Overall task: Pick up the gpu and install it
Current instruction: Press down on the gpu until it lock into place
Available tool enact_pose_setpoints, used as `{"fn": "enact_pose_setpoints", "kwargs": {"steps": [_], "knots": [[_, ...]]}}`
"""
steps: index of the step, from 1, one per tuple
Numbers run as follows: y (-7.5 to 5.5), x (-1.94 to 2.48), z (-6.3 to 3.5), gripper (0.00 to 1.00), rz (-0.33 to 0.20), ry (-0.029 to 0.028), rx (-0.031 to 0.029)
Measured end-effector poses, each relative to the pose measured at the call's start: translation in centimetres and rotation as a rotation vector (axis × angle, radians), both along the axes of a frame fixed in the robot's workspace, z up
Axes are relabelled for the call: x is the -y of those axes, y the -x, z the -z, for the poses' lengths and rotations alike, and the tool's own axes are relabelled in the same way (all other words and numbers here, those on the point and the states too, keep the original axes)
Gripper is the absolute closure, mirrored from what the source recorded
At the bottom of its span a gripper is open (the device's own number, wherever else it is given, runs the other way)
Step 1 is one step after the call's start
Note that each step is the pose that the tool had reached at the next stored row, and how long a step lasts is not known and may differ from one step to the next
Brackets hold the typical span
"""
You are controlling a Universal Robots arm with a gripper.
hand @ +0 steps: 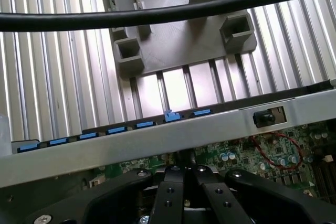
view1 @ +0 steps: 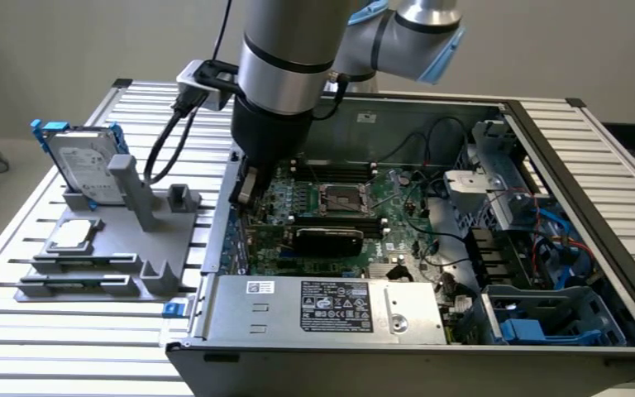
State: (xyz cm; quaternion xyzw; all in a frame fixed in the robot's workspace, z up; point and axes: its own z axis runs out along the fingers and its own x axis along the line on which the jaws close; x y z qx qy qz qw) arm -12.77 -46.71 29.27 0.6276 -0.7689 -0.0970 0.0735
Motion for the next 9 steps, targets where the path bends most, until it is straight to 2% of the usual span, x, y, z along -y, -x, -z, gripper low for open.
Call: {"fn": "enact_pose_setpoints", "kwargs": {"steps": [5, 9], "knots": [[0.01, -0.01, 0.10, 0.89, 0.000, -0.0010, -0.0014], [-0.13, -0.04, -0.29, 0.89, 0.001, -0.0040, 0.0001]]}}
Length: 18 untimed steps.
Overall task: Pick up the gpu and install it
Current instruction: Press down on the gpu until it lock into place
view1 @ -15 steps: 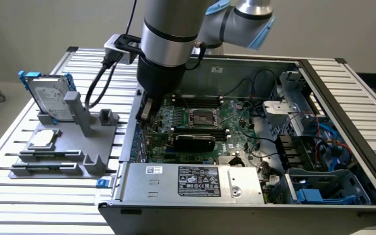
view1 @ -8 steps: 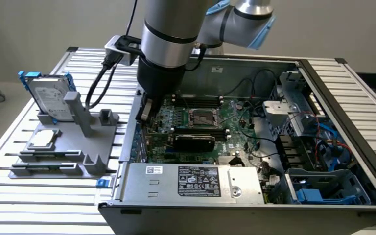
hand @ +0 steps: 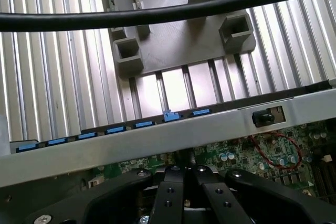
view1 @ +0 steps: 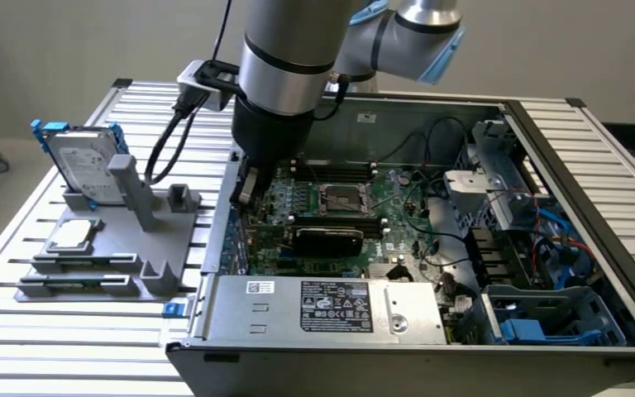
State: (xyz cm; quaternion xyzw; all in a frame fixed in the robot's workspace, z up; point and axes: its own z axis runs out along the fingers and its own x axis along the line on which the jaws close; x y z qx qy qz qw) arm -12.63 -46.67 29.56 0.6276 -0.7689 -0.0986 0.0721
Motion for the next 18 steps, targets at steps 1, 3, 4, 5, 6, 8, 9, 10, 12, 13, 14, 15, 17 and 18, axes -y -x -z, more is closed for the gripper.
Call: {"fn": "enact_pose_setpoints", "kwargs": {"steps": [1, 3, 4, 5, 6, 8, 9, 10, 12, 13, 14, 15, 17, 18], "knots": [[-0.1, 0.02, -0.28, 0.89, 0.000, 0.0020, -0.0010], [-0.2, 0.02, -0.83, 0.89, 0.000, 0.0023, -0.0012], [-0.3, 0.02, -1.09, 0.89, 0.000, 0.0026, -0.0014], [-0.5, 0.02, -1.29, 0.89, 0.000, 0.0027, -0.0015], [-0.6, 0.02, -1.44, 0.89, 0.000, 0.0028, -0.0015], [-1.0, 0.02, -1.56, 0.89, -0.001, 0.0027, -0.0010], [-1.1, 0.02, -1.58, 0.89, -0.001, 0.0027, 0.0002], [-1.3, 0.02, -1.59, 0.89, -0.001, 0.0029, 0.0026], [-1.6, 0.03, -1.60, 0.89, -0.003, 0.0030, 0.0113], [-1.7, 0.02, -1.59, 0.89, -0.004, 0.0027, 0.0173], [-1.9, 0.02, -1.59, 0.89, -0.005, 0.0028, 0.0244], [-1.9, 0.02, -1.59, 0.89, -0.006, 0.0030, 0.0335], [-2.0, 0.02, -1.58, 0.89, -0.011, 0.0027, 0.0549], [-2.1, 0.02, -1.59, 0.89, -0.013, 0.0029, 0.0663]]}}
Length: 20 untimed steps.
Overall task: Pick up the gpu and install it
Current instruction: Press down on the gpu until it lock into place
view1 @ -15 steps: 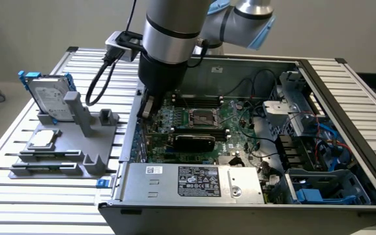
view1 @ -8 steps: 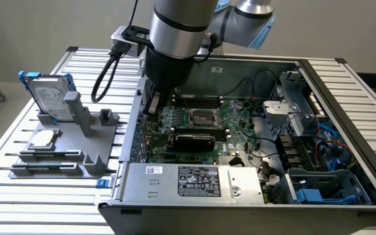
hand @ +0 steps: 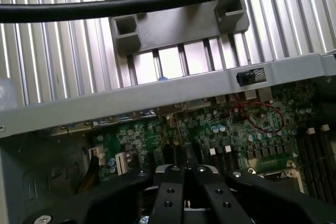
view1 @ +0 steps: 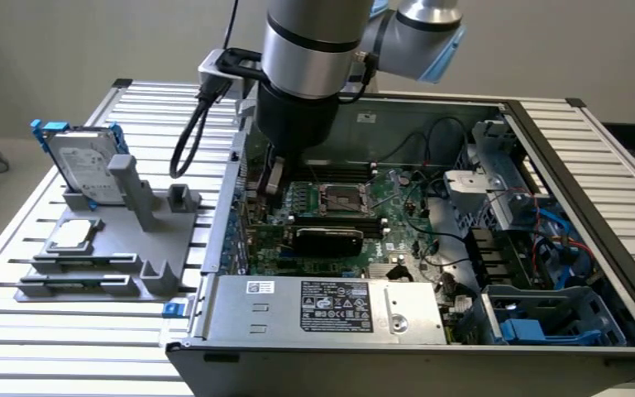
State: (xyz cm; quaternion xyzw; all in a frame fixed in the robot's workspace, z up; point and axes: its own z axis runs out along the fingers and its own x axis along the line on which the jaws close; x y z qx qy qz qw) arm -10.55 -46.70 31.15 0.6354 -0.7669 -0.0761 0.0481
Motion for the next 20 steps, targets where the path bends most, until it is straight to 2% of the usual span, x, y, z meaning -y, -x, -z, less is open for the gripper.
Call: {"fn": "enact_pose_setpoints", "kwargs": {"steps": [3, 5, 17, 18, 20], "knots": [[-0.14, 0.00, 0.00, 0.89, -0.007, 0.0000, 0.0330], [-0.25, 0.00, 0.00, 0.89, -0.012, -0.0001, 0.0509], [-0.71, 0.00, -0.23, 0.89, -0.050, -0.0010, 0.1418], [-0.71, 0.00, -0.23, 0.89, -0.052, -0.0017, 0.1459], [-0.72, 0.00, -0.23, 0.89, -0.054, -0.0028, 0.1464]]}}
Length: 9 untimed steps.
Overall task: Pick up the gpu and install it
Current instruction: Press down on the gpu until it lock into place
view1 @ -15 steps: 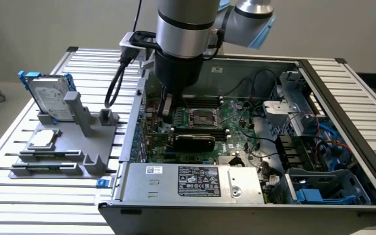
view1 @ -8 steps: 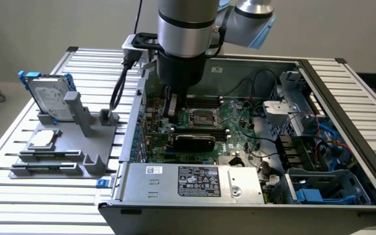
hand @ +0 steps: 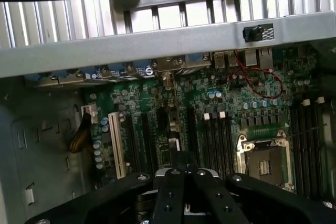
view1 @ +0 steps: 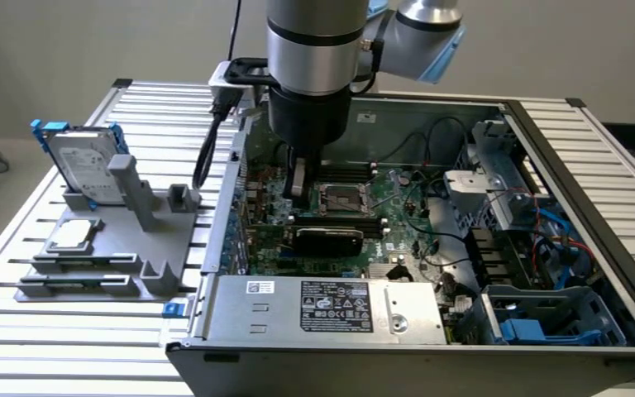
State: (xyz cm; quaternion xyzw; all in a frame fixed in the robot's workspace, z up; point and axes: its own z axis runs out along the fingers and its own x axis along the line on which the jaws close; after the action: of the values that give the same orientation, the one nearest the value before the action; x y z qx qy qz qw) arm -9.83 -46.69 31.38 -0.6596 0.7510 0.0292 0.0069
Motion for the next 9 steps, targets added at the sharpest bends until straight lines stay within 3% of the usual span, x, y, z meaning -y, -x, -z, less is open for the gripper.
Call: {"fn": "enact_pose_setpoints", "kwargs": {"steps": [9], "knots": [[0.00, 0.00, -0.04, 0.89, 0.000, -0.0071, -0.0001]]}}
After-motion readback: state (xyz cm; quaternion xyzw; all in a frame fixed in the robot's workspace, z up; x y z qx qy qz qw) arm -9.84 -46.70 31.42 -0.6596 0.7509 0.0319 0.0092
